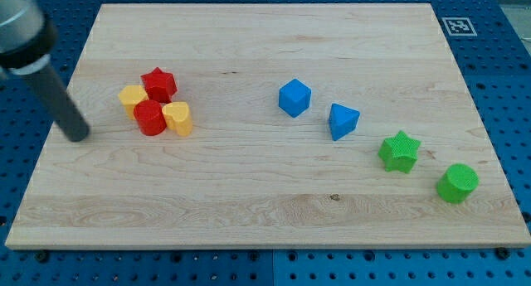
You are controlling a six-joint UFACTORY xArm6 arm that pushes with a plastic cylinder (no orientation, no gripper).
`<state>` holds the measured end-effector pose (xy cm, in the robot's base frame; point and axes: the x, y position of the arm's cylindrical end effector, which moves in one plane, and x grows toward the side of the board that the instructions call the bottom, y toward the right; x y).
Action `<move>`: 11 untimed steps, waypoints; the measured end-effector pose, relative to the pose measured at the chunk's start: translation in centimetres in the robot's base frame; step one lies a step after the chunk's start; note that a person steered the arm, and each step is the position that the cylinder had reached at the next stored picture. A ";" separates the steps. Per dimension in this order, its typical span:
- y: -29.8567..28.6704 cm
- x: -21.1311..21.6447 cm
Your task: Slide the red circle towards the top center
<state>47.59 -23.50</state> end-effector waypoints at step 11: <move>16.9 -10.3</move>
